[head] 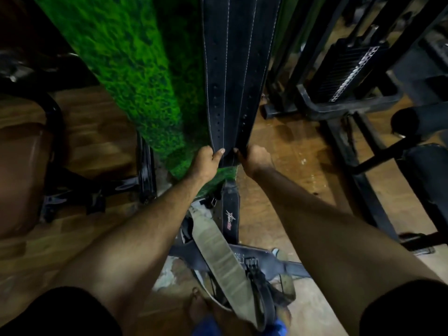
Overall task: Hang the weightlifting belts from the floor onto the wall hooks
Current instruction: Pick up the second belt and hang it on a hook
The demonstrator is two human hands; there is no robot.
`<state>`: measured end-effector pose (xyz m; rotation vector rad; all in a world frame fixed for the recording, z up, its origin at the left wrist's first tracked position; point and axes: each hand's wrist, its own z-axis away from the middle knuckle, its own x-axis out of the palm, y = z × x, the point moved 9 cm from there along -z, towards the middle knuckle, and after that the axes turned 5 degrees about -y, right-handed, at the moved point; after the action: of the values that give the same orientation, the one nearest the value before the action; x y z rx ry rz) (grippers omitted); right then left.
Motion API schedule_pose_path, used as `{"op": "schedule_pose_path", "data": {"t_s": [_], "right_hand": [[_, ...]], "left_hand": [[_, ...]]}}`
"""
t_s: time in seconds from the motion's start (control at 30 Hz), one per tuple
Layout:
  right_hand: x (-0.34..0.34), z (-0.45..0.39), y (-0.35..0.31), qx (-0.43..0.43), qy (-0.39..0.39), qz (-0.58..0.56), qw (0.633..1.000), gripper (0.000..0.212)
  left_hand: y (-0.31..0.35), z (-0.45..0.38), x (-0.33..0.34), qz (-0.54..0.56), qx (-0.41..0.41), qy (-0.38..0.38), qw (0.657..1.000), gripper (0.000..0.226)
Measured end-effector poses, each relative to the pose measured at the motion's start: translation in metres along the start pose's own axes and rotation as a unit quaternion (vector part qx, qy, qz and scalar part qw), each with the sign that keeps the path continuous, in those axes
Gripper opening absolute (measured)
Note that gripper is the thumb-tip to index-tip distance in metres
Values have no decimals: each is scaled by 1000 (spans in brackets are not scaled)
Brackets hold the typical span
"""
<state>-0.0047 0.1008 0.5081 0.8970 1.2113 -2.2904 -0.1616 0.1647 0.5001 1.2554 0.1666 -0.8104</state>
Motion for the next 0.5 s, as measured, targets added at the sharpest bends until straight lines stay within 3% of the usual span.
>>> {"op": "schedule_pose_path", "data": {"t_s": [0.07, 0.17, 0.23, 0.33, 0.4, 0.5], "right_hand": [[20, 0, 18, 23, -23, -68, 997, 47], [48, 17, 55, 90, -28, -192, 977, 56], [65, 32, 76, 114, -30, -238, 964, 42], [84, 50, 109, 127, -32, -274, 953, 16], [98, 63, 133, 131, -59, -274, 951, 14], [106, 92, 159, 136, -84, -255, 954, 18]], "left_hand": [[-26, 1, 12, 16, -38, -21, 999, 30], [-51, 17, 12, 19, -103, 45, 993, 52], [-60, 33, 21, 28, -123, 62, 990, 40], [-75, 64, 51, 72, -129, 33, 988, 20], [-90, 86, 74, 113, -143, -3, 983, 16], [-109, 113, 105, 139, -155, -39, 977, 27]]}}
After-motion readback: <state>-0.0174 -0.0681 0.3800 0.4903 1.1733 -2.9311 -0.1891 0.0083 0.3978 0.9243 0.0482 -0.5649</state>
